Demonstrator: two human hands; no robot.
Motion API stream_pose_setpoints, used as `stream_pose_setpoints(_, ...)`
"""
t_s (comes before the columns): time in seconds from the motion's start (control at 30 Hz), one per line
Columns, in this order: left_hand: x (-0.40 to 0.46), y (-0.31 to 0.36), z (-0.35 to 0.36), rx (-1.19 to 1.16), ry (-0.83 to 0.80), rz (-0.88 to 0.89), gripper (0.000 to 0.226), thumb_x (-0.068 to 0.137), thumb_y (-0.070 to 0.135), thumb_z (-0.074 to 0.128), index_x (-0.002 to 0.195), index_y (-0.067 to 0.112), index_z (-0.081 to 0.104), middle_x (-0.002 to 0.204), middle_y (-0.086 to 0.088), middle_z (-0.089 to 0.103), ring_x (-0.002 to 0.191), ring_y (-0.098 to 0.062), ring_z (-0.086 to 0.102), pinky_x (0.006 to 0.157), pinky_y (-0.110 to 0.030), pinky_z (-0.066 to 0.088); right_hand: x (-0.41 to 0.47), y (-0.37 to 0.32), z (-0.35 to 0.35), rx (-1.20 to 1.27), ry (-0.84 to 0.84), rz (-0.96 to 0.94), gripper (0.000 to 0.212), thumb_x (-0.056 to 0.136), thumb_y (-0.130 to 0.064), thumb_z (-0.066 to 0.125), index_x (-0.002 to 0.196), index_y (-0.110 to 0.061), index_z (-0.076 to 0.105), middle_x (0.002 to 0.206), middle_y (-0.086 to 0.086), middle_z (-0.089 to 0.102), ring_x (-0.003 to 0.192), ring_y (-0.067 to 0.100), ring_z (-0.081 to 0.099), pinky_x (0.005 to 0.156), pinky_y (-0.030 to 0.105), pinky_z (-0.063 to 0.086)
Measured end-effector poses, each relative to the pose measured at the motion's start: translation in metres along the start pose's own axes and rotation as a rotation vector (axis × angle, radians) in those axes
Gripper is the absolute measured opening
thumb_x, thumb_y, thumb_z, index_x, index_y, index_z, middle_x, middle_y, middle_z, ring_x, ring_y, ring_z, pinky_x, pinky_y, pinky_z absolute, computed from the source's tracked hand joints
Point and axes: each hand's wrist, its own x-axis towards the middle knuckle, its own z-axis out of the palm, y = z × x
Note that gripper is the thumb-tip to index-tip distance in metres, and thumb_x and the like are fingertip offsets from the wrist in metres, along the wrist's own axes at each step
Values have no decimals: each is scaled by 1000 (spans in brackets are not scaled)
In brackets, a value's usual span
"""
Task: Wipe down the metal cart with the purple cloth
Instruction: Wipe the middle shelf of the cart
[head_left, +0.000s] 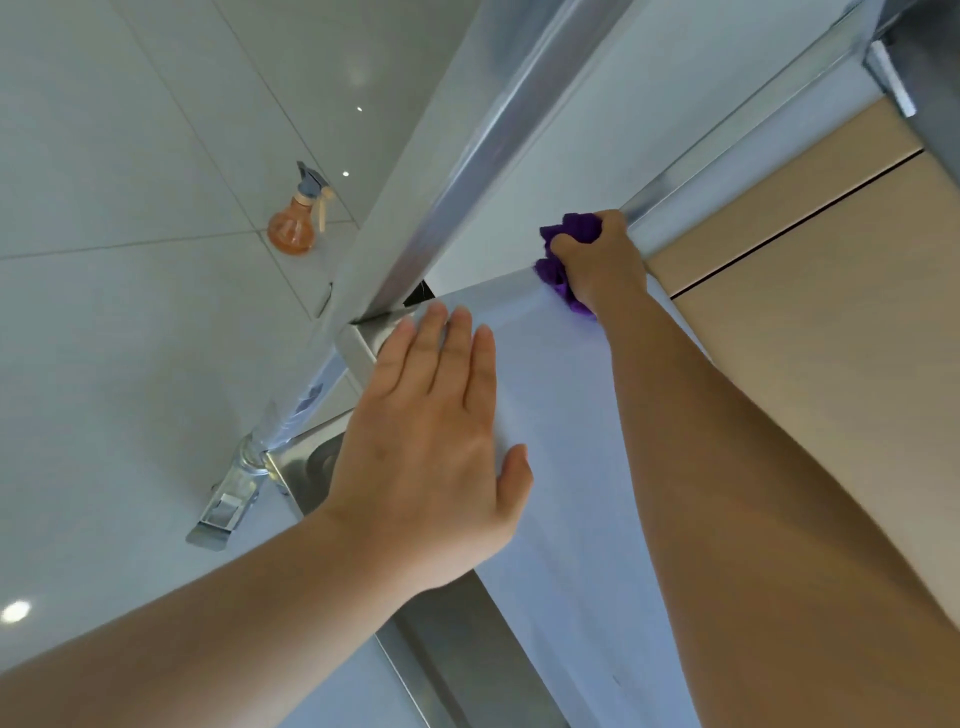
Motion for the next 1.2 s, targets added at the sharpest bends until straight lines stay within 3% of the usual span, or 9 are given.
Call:
stream_pose_setpoints(0.13, 0, 0, 2, -5, 26, 2, 73, 80, 43, 35, 130, -8, 48, 133, -29, 48, 126, -42, 43, 110, -45, 19, 17, -3, -3, 132, -36, 78, 42, 67, -26, 56, 106, -27, 41, 98, -1, 69, 74, 21, 72, 45, 21, 41)
stream_pose_setpoints(0.37, 0, -2, 3, 24, 90, 25, 73, 80, 43, 33, 131, -6, 48, 131, -30, 49, 125, -43, 43, 110, -46, 17, 5, -3, 6, -14, -41, -21, 41, 61, -37, 50, 101, -27, 46, 95, -3, 68, 82, 26, 69, 56, 34, 52)
stream_pose_setpoints(0.5, 0, -3, 3, 15, 87, 49, 76, 86, 49, 27, 137, -6, 38, 134, -27, 47, 127, -42, 43, 109, -45, 15, -19, -13, 14, -124, -60, -107, 48, 54, -48, 44, 97, -27, 46, 90, -2, 68, 93, 33, 63, 77, 48, 53)
stream_pose_setpoints(0.57, 0, -6, -3, -44, 42, 59, 81, 89, 56, 17, 143, -4, 16, 147, -22, 32, 137, -36, 30, 112, -41, 6, -38, -20, 17, -150, -67, -137, 47, 57, -46, 43, 99, -25, 47, 92, -2, 68, 99, 34, 60, 82, 51, 53)
stream_pose_setpoints(0.67, -4, -18, -9, -183, -61, 139, 78, 82, 65, -1, 136, 15, -28, 155, -5, -19, 142, -18, -18, 111, -30, -18, -71, -33, 19, -169, -88, -177, 36, 72, -43, 51, 102, -23, 48, 99, 0, 61, 101, 30, 56, 74, 42, 55)
stream_pose_setpoints(0.73, -4, -26, -12, -289, -137, 202, 77, 80, 65, 1, 131, 20, -35, 151, 2, -32, 136, -7, -32, 108, -21, -24, -87, -36, 21, -179, -94, -231, 23, 82, -40, 52, 97, -24, 45, 105, 5, 59, 93, 24, 55, 61, 30, 47)
stream_pose_setpoints(0.93, 4, -56, -45, -866, -270, 124, 73, 91, 45, 29, 149, 16, -3, 158, 7, -4, 139, 6, -5, 112, -12, 1, -145, -36, 26, -185, -118, -382, 17, 87, -39, 47, 97, -26, 43, 96, 1, 56, 88, 22, 54, 68, 35, 46)
stream_pose_setpoints(1.07, 7, -63, -58, -986, -348, 75, 70, 88, 46, 30, 149, 21, 10, 156, 8, 12, 141, 2, 10, 118, -25, 9, -169, -34, 30, -255, -118, -489, 38, 86, -38, 34, 119, -22, 46, 89, -15, 45, 105, 25, 50, 80, 37, 45)
stream_pose_setpoints(1.2, 13, -66, -68, -1054, -419, 53, 55, 89, 51, 35, 139, 28, 39, 141, 10, 43, 130, 0, 36, 115, -28, 21, -194, -37, 28, -85, -61, -329, 38, 90, -38, 41, 124, -23, 45, 97, -8, 55, 115, 25, 46, 88, 49, 46)
